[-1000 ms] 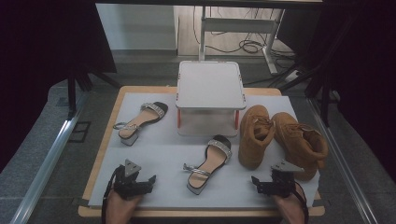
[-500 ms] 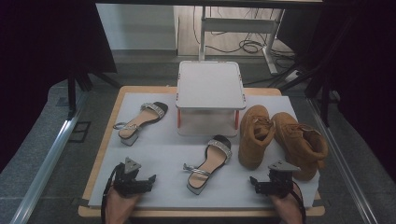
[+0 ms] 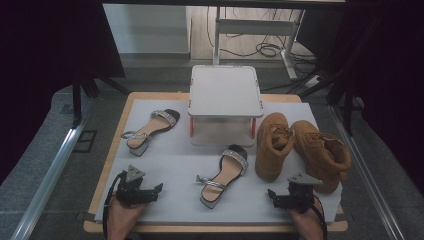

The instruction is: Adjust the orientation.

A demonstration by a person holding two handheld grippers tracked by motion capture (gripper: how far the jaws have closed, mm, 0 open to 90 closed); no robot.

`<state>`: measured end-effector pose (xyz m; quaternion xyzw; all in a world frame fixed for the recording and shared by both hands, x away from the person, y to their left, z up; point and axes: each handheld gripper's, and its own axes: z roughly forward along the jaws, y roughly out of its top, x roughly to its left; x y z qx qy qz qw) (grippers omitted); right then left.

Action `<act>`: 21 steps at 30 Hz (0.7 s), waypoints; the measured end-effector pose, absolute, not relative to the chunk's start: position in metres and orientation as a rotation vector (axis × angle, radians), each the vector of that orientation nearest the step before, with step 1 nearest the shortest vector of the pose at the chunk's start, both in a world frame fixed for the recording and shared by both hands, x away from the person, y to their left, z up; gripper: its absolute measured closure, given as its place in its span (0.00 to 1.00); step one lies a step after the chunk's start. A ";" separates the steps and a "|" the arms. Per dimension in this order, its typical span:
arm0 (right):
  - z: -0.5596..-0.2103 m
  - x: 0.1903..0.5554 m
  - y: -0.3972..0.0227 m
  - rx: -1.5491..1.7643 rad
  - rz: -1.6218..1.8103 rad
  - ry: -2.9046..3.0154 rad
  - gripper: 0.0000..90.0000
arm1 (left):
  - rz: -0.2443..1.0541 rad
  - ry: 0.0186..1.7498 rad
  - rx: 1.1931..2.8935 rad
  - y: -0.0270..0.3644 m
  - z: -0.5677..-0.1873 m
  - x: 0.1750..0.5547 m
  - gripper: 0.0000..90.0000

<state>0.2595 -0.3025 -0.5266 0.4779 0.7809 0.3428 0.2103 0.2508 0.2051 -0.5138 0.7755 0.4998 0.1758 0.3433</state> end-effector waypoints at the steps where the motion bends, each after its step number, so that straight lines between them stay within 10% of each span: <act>1: -0.527 0.259 -0.303 1.330 0.954 2.171 0.01 | 0.457 1.299 2.016 0.206 -0.514 0.252 0.16; 21: -0.527 0.259 -0.303 1.329 0.956 2.167 0.01 | 0.546 1.358 1.989 0.223 -0.510 0.277 0.25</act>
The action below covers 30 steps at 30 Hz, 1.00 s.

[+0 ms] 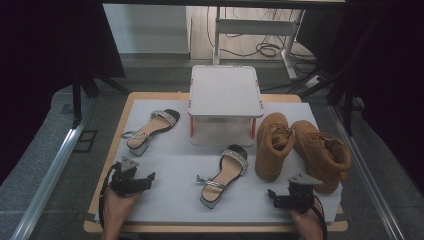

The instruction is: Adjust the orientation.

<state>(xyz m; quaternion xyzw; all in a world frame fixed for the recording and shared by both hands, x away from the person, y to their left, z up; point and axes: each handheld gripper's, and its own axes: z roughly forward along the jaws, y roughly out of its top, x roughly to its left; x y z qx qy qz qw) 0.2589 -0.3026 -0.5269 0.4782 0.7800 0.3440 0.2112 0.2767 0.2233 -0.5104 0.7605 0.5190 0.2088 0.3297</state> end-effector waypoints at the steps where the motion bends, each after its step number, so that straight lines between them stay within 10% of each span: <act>1: -0.527 0.259 -0.303 1.329 0.956 2.167 0.01 | 0.553 1.359 1.985 0.225 -0.510 0.278 0.25; 10: -0.527 0.259 -0.303 1.329 0.956 2.167 0.01 | 0.593 1.396 1.953 0.242 -0.508 0.295 0.28; 30: -0.527 0.259 -0.303 1.328 0.956 2.168 0.01 | 0.681 1.503 1.851 0.273 -0.511 0.320 1.00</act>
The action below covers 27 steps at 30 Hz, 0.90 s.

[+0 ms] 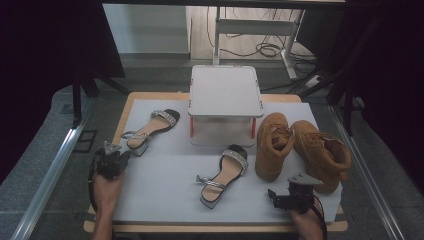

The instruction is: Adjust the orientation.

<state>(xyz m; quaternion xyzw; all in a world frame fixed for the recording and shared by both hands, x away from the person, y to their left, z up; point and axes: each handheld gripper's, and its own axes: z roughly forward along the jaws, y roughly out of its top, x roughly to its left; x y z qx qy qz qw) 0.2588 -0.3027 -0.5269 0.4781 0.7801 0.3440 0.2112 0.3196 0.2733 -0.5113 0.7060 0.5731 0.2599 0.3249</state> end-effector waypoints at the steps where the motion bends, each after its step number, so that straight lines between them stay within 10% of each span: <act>1: -0.527 0.259 -0.303 1.328 0.956 2.168 0.01 | 0.684 1.504 1.849 0.275 -0.512 0.321 1.00; 27: -0.527 0.259 -0.303 1.327 0.956 2.167 0.01 | 0.627 1.531 1.814 0.288 -0.522 0.355 1.00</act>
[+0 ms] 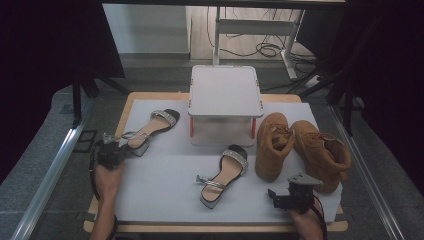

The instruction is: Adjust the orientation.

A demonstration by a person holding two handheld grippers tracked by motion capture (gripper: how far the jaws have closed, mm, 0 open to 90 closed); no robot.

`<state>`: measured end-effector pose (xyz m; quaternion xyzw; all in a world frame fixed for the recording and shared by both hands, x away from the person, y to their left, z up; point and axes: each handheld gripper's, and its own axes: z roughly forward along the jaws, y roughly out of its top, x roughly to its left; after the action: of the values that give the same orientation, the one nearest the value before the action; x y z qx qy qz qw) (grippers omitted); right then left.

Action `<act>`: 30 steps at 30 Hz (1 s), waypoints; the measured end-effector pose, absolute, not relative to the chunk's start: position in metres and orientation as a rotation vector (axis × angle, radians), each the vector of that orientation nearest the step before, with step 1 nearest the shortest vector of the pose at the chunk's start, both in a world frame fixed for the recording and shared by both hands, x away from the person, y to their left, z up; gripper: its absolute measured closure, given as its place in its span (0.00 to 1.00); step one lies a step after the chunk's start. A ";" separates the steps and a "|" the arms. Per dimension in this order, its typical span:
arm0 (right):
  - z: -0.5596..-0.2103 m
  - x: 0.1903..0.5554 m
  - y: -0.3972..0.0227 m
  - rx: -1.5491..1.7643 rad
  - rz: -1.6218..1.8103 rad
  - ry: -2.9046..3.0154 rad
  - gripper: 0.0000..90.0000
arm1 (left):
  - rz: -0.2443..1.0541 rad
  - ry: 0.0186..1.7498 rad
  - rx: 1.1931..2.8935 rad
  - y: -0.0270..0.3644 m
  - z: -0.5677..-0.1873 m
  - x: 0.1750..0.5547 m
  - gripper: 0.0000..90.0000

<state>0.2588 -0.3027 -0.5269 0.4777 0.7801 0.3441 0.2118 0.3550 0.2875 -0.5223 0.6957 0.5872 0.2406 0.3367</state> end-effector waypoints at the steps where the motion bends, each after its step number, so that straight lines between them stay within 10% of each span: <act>1: -0.527 0.259 -0.303 1.327 0.956 2.167 0.01 | 0.628 1.527 1.816 0.286 -0.522 0.354 1.00; 23: -0.527 0.258 -0.303 1.327 0.958 2.165 0.01 | 0.616 1.482 1.845 0.257 -0.520 0.345 0.99; 30: -0.527 0.258 -0.303 1.329 0.959 2.165 0.01 | 0.635 1.492 1.842 0.261 -0.514 0.334 0.85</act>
<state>0.2582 -0.3029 -0.5270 0.4784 0.7792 0.3451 0.2118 0.3342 0.2607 -0.5144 0.7068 0.5725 0.2437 0.3368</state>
